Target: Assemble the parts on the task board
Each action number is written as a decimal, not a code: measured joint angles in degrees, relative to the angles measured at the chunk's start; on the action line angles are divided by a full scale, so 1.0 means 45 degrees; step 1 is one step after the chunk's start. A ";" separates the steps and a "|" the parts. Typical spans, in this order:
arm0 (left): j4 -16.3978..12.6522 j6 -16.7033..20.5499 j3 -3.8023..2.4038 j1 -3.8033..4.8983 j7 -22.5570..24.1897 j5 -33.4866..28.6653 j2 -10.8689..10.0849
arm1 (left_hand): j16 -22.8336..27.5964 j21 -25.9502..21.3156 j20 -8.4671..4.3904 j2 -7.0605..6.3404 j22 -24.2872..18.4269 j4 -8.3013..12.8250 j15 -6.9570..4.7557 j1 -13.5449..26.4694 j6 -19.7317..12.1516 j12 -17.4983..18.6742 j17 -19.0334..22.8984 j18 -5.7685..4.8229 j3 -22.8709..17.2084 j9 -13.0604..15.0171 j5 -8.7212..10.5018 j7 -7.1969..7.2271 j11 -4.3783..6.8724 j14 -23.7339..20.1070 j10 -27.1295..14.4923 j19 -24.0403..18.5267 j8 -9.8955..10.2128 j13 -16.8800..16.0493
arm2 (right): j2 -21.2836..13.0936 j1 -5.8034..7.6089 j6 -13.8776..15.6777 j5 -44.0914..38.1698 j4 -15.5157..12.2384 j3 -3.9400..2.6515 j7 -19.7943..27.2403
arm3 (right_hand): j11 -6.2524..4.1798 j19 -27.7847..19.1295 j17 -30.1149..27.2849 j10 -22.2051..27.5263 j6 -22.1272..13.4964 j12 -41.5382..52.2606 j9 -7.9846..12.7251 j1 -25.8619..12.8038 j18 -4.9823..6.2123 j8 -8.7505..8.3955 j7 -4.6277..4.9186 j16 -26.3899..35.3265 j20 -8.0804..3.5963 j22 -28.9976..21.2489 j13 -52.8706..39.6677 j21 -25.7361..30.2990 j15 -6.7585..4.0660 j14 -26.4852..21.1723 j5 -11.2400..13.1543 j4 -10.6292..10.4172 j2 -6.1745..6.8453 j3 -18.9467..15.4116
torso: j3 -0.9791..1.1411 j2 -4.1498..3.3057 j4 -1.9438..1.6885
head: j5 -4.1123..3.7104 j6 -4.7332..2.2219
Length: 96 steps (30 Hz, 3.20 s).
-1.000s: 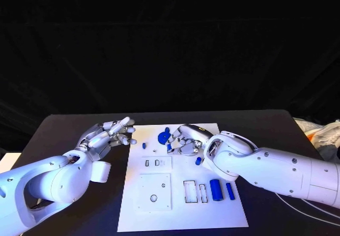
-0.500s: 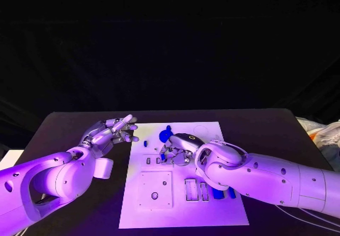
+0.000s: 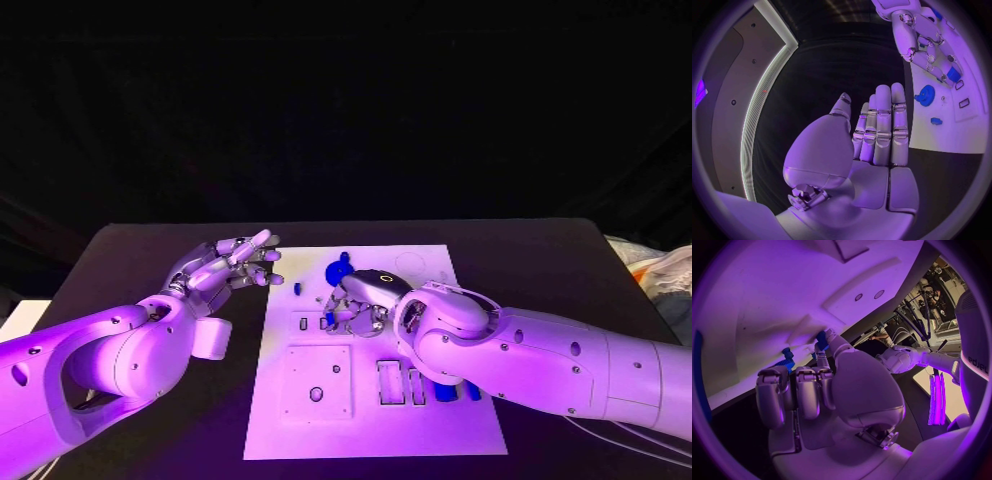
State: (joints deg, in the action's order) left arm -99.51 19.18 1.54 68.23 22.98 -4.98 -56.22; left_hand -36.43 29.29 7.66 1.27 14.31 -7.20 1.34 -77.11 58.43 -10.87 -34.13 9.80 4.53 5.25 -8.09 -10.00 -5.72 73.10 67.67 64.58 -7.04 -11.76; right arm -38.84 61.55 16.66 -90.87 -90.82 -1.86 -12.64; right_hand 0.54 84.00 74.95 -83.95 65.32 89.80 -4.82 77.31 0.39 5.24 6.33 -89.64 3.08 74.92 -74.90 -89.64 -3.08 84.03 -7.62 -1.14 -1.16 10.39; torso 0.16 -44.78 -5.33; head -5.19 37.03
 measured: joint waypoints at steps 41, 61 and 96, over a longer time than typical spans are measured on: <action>0.0038 -0.0031 0.0000 -0.0002 -0.0006 0.0000 -0.0004 | -0.0047 0.0083 0.0000 0.0000 0.0013 -0.0001 0.0000 0.0000 0.0001 0.0000 -0.0016 0.0000 0.0000 -0.0005 0.0000 0.0000 0.0000 0.0000 0.0000 0.0000 0.0000 -0.0008 | -0.0028 0.0038 -0.0531 -0.1027 -0.0138 -0.0011 -0.0714 | 0.0366 -0.0021 -0.0006 -0.0037 -0.0994 -0.1277 0.0269 -0.1343 0.0000 -0.0328 0.0254 0.0000 0.0255 0.0006 -0.0005 0.0000 0.0256 -0.0028 -0.0059 -0.1140 0.1352 -0.0623 | 0.0000 0.0013 0.0005 | 0.0031 0.0009; 0.0174 -0.0101 0.0001 -0.0001 -0.0116 0.0038 0.0024 | -0.3548 0.0992 -0.0229 0.0036 0.0497 0.0217 -0.0219 -0.0175 -0.0133 -0.0579 -0.3181 0.0001 0.0036 0.0026 0.0000 0.0133 0.0227 0.1447 0.0488 0.0664 0.0000 -0.0311 | -0.0536 -0.0132 0.1262 -0.0478 -0.0670 0.0007 0.0315 | 0.0681 -0.0005 -0.0009 -0.0041 -0.2400 -0.1826 0.0253 -0.0971 0.0001 -0.0327 0.0567 0.0149 0.0502 0.0003 -0.0003 0.0122 0.0549 -0.0002 0.0177 -0.2544 0.2193 -0.1227 | 0.0006 0.0021 0.0000 | 0.0067 -0.0006; 0.2837 -0.3391 0.0002 0.0930 -1.1856 1.0669 0.2674 | -1.1867 1.1647 -0.1459 0.0584 1.3033 -0.2108 -0.1397 0.1830 -0.0503 -1.4145 -0.9068 -0.1295 0.2047 0.5601 0.0396 0.1775 0.1464 0.2431 0.2602 0.3966 -0.6220 -1.2481 | -0.4931 0.2447 0.1221 0.9249 -0.1142 -0.0291 0.4362 | 0.0726 0.0001 -0.0001 0.0004 -0.2346 -0.2564 0.0164 0.0448 0.0000 -0.0185 0.0481 0.0445 0.0505 -0.0002 -0.0006 0.0565 0.0548 -0.0002 -0.0867 -0.2695 0.1396 -0.2567 | 0.0118 0.0790 0.0215 | 0.0511 0.0356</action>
State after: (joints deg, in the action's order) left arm -86.75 3.92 1.54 72.42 -30.37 43.03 -44.19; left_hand -89.83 81.70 1.10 3.90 72.96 -16.68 -4.94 -68.88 56.16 -74.52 -74.94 3.97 13.74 30.45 -6.31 -2.02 0.87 84.04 79.38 82.43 -35.03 -67.92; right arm -61.04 72.56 22.16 -49.25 -95.96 -3.17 6.99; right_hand 3.81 84.00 74.94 -83.93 54.76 78.26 -4.08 79.33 0.39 4.40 8.50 -87.64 5.36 74.91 -74.93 -87.10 -0.61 84.02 -11.52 -13.27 5.12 -1.16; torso 0.70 -41.23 -4.36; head -2.88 38.64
